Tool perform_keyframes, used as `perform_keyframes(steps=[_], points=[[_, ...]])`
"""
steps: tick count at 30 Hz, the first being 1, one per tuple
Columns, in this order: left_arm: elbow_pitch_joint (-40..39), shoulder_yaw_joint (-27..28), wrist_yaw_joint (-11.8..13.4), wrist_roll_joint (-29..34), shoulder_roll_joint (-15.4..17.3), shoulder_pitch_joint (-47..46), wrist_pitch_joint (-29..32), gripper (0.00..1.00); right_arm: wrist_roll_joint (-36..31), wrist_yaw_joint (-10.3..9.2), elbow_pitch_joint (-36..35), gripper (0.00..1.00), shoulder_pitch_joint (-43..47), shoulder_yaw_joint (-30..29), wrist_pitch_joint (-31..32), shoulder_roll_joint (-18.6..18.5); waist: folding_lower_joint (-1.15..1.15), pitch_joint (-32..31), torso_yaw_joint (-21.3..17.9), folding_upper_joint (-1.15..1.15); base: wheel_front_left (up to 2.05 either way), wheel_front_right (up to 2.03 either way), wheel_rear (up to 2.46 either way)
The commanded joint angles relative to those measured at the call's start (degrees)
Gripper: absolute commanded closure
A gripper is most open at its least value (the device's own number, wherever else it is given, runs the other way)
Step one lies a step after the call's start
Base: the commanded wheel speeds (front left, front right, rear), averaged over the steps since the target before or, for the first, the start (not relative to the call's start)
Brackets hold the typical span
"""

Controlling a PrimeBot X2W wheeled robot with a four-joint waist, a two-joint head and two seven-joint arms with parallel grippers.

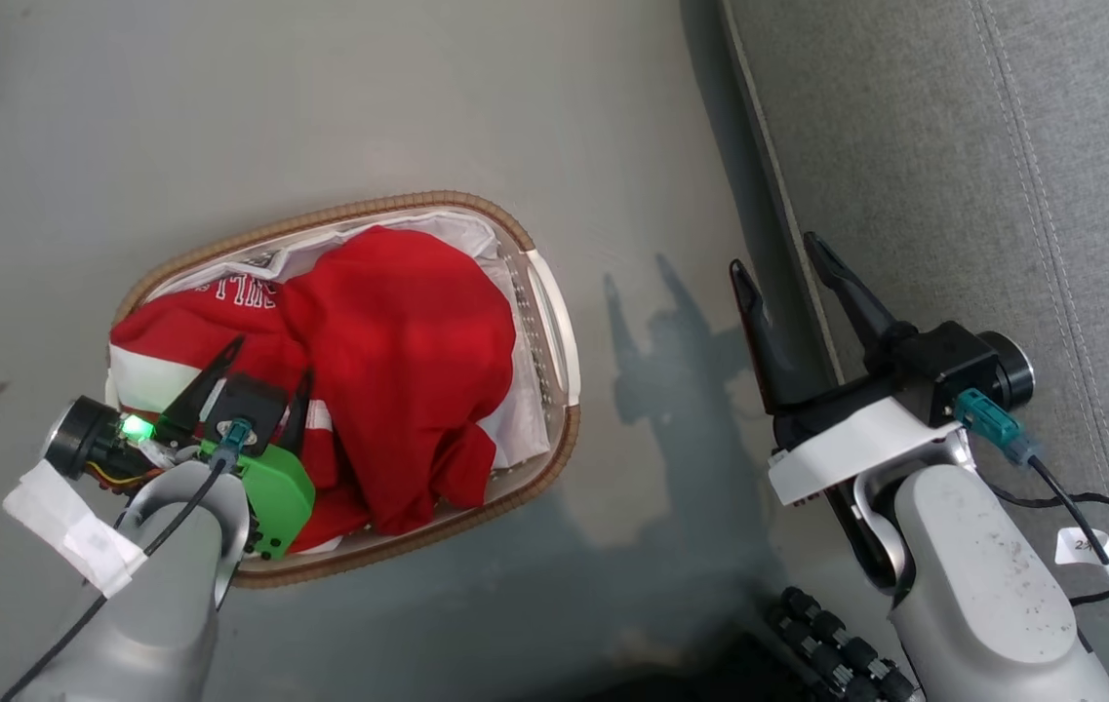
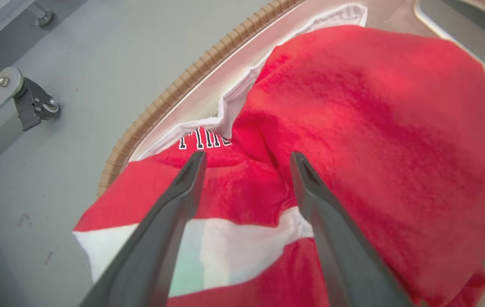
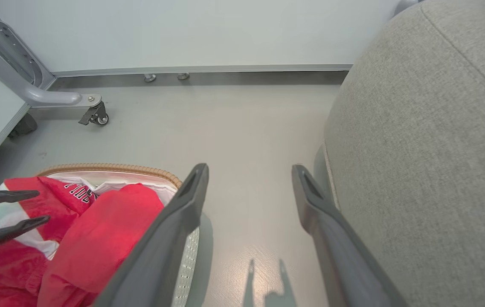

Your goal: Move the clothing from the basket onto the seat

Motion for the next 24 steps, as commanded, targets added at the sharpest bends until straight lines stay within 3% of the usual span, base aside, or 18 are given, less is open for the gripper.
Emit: perform_keyframes(steps=[1, 12, 21, 22, 23, 24], points=[[1.8, -0.7, 0.3, 0.7, 0.9, -1.9, 0.0, 0.0, 0.6, -0.04, 0.1, 0.0, -0.6, 0.5, -0.1, 0.0, -0.01, 2.1, -1.4, 0.0, 0.0, 0.0, 0.0], [17.5, -9.2, -0.4, 6.4, 1.6, -9.7, 1.2, 0.0, 2.5, -0.04, -0.3, 0.0, -2.2, 3.0, -0.1, -0.1, -0.01, 5.0, -2.4, 0.0, 0.0, 0.0, 0.0], [21.7, -13.3, -0.6, 7.0, 1.4, -12.7, 8.0, 0.0, 3.6, -0.04, -0.3, 0.0, -2.6, 3.6, -0.1, -0.1, -0.01, 6.7, -3.2, 0.0, 0.0, 0.0, 0.0], [21.8, -13.6, -0.6, 6.8, 1.3, -12.8, 8.8, 0.17, 3.6, -0.04, -0.3, 0.0, -2.6, 3.7, -0.1, -0.1, -0.01, 6.8, -3.3, 0.0, 0.0, 0.0, 0.0], [22.0, -14.0, -0.6, 6.3, 1.2, -12.7, 9.6, 0.69, 3.7, -0.04, -0.4, 0.0, -2.5, 3.8, -0.1, -0.1, -0.01, 6.9, -3.4, 0.0, 0.0, 0.0, 0.0], [22.1, -14.2, -0.6, 6.0, 1.1, -12.7, 10.0, 1.0, 3.7, -0.04, -0.4, 0.0, -2.4, 3.8, -0.1, -0.1, -0.01, 6.9, -3.4, 0.0, 0.0, 0.0, 0.0]])
